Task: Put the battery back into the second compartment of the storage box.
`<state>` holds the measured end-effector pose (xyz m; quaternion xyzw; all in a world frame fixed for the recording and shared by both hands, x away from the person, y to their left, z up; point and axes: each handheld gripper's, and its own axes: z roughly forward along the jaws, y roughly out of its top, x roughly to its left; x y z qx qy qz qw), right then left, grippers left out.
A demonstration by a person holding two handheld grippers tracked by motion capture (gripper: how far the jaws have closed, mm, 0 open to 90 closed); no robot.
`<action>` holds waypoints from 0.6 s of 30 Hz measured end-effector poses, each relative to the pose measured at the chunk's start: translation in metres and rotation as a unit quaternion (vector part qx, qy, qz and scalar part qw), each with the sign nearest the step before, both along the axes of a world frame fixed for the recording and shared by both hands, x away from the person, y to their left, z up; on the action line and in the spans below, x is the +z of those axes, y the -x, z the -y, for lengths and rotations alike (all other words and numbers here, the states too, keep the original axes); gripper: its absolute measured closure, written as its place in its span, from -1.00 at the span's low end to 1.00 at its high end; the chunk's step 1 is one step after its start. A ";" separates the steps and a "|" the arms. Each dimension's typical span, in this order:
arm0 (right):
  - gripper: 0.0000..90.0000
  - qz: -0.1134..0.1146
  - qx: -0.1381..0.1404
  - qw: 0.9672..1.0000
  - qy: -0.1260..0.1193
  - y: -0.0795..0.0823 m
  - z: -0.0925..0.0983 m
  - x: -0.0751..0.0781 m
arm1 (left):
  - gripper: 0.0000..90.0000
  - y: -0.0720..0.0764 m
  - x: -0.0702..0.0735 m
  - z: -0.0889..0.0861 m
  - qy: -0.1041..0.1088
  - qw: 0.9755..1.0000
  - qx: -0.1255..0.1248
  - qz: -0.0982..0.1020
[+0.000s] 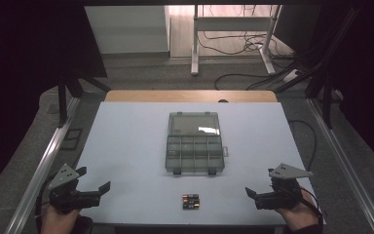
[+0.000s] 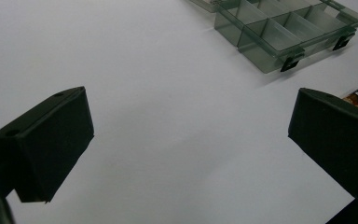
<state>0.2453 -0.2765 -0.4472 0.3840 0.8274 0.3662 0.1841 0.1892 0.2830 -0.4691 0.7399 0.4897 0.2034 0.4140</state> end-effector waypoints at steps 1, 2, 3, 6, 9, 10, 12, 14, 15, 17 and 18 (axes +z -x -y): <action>-1.00 -0.001 0.002 1.000 0.002 -0.001 -0.001 0.000 | -0.99 0.000 0.000 0.000 -0.001 1.000 0.000 0.000; -1.00 -0.003 0.006 1.000 0.006 -0.002 -0.003 0.000 | -0.99 0.000 0.000 0.000 -0.001 1.000 0.000 0.000; -1.00 -0.006 0.009 1.000 0.009 -0.003 -0.004 0.000 | -0.99 0.000 0.000 0.000 0.000 1.000 0.000 0.000; -1.00 -0.017 0.014 1.000 0.011 -0.006 -0.010 0.000 | -0.99 0.000 0.000 0.000 0.001 1.000 0.001 -0.001; -1.00 -0.024 0.019 0.999 0.011 -0.008 -0.016 -0.001 | -1.00 -0.001 0.000 -0.001 0.004 1.000 0.005 -0.002; -1.00 -0.025 0.022 0.999 0.013 -0.009 -0.018 -0.001 | -1.00 -0.001 0.000 -0.002 0.006 1.000 0.006 -0.003; -1.00 -0.026 0.029 0.999 0.011 -0.011 -0.024 -0.001 | -1.00 -0.001 0.000 -0.002 0.008 1.000 0.008 -0.003; -1.00 -0.029 0.035 0.999 0.008 -0.013 -0.029 -0.002 | -1.00 -0.001 0.000 -0.002 0.009 1.000 0.008 -0.003; -1.00 -0.030 0.036 0.999 0.007 -0.014 -0.031 -0.002 | -1.00 -0.001 0.000 -0.002 0.008 1.000 0.007 -0.003; -1.00 -0.032 0.047 0.998 0.005 -0.016 -0.036 -0.002 | -1.00 -0.001 0.000 -0.002 0.007 1.000 0.006 -0.004; -1.00 -0.033 0.049 0.998 0.004 -0.017 -0.038 -0.002 | -1.00 -0.001 0.000 -0.002 0.007 1.000 0.006 -0.004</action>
